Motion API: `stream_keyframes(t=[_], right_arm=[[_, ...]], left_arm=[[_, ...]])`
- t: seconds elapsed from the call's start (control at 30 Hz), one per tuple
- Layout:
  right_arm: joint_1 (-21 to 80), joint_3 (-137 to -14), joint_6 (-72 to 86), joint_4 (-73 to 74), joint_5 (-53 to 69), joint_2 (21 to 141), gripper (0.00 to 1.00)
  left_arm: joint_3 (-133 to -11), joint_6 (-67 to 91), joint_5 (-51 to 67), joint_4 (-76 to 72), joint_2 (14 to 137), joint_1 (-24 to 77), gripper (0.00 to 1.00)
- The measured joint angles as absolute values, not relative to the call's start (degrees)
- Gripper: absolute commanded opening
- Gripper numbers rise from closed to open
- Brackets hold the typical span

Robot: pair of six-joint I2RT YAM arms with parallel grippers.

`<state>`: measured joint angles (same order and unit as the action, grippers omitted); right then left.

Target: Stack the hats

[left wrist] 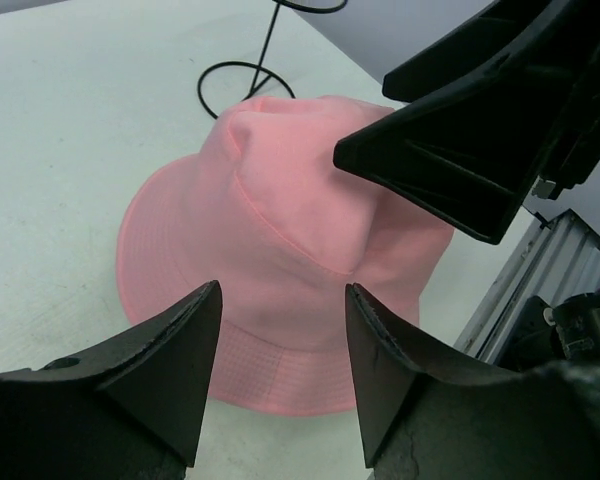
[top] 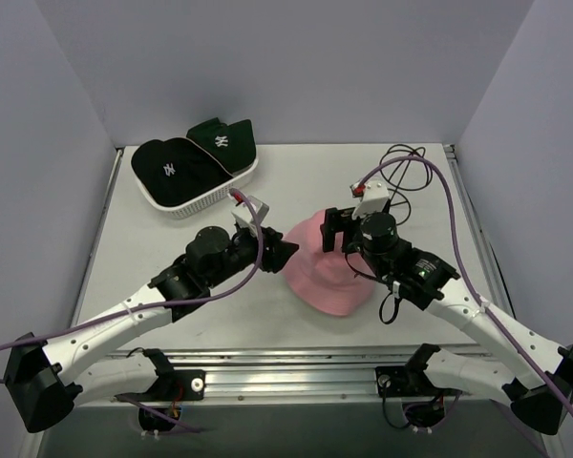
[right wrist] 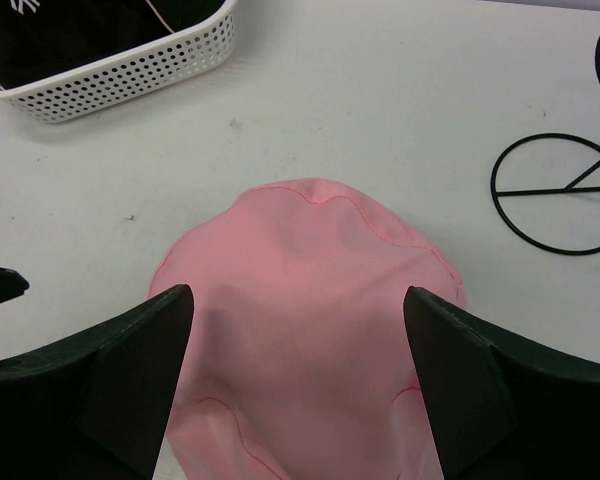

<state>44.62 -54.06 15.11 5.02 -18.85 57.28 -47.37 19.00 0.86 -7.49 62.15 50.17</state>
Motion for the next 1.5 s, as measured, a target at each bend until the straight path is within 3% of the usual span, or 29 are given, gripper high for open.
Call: stream_keyframes(t=[0.43, 0.83, 1.17, 1.5], right_arm=[[44.86, -54.02, 14.79, 3.70, -15.59, 59.48, 0.80], [47.83, -55.18, 12.29, 4.16, -18.41, 64.18, 0.80], [48.53, -64.69, 11.00, 8.43, -19.35, 65.67, 0.82], [48.80, -65.98, 11.00, 8.45, -19.66, 58.98, 0.84]], left_arm=[[-46.46, 19.03, -16.03, -1.50, 60.05, 50.17, 0.68], [-44.10, 18.31, -23.44, -0.30, 58.67, 50.17, 0.70], [-46.92, 18.68, -23.57, 2.63, 61.23, 49.65, 0.71], [-52.34, 24.10, -14.79, 3.27, 69.65, 46.26, 0.71]])
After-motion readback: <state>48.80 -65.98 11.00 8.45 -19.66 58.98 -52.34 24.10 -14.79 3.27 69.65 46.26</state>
